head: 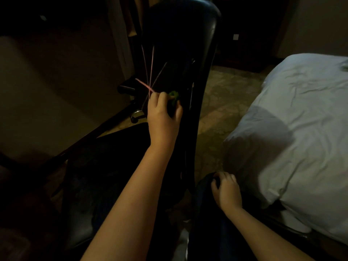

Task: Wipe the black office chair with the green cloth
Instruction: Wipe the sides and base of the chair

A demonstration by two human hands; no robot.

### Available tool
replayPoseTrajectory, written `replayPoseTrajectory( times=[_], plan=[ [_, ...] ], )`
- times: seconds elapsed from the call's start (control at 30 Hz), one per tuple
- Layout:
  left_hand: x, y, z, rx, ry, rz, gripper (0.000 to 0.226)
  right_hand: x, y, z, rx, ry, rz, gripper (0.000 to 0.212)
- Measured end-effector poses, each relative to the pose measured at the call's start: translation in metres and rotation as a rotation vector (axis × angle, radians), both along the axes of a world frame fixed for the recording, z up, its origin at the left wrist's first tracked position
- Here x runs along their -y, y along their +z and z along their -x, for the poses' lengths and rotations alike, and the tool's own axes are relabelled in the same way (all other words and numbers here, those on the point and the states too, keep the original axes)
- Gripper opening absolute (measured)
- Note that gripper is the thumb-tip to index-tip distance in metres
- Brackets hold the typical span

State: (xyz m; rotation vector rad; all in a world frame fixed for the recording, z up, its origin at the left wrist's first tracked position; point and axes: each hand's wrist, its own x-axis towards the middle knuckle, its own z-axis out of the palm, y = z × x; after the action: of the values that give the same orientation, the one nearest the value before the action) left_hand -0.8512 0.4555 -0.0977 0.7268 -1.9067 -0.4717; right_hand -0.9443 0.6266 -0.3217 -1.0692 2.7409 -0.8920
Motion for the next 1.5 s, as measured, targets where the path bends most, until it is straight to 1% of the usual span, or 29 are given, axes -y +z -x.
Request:
replayPoseTrajectory(
  times=[0.2,0.37,0.53,0.7,0.77,0.83,0.93,1.07,1.17,1.37,1.5],
  plan=[
    [-0.005,-0.030,-0.024,0.089,0.003,-0.073,0.015,-0.001,-0.003,0.001,-0.008,0.021,-0.014,0.017],
    [-0.008,-0.042,-0.037,0.147,-0.011,-0.141,0.016,0.000,-0.005,0.000,0.006,0.024,-0.024,0.024],
    [-0.008,-0.050,-0.049,0.171,-0.009,-0.215,0.019,-0.001,-0.004,-0.001,0.000,0.013,0.024,0.019],
    [-0.014,-0.034,-0.038,0.094,0.035,-0.147,0.017,-0.001,-0.004,0.002,0.005,0.026,-0.021,0.022],
    [-0.014,-0.017,-0.027,0.044,0.032,-0.115,0.020,0.000,-0.003,0.001,0.009,0.016,-0.021,0.023],
    [-0.013,0.006,-0.015,-0.001,0.018,-0.040,0.020,0.001,0.000,-0.001,0.013,-0.006,0.022,0.019],
    [-0.011,0.041,0.001,-0.051,-0.018,0.068,0.019,0.000,-0.001,0.002,0.037,0.025,0.019,0.015],
    [-0.007,0.073,0.019,-0.092,-0.073,0.129,0.022,-0.002,-0.004,0.006,0.063,0.049,0.034,0.015],
    [-0.005,0.074,0.025,-0.072,-0.059,0.141,0.023,-0.001,-0.005,0.006,0.052,0.038,0.034,0.014],
    [-0.004,0.048,0.024,0.015,0.073,0.218,0.022,0.001,-0.007,0.006,0.056,0.028,0.049,0.013],
    [-0.002,0.028,0.014,0.031,0.004,0.197,0.021,0.001,-0.007,0.004,0.022,0.001,0.049,0.013]
  ],
)
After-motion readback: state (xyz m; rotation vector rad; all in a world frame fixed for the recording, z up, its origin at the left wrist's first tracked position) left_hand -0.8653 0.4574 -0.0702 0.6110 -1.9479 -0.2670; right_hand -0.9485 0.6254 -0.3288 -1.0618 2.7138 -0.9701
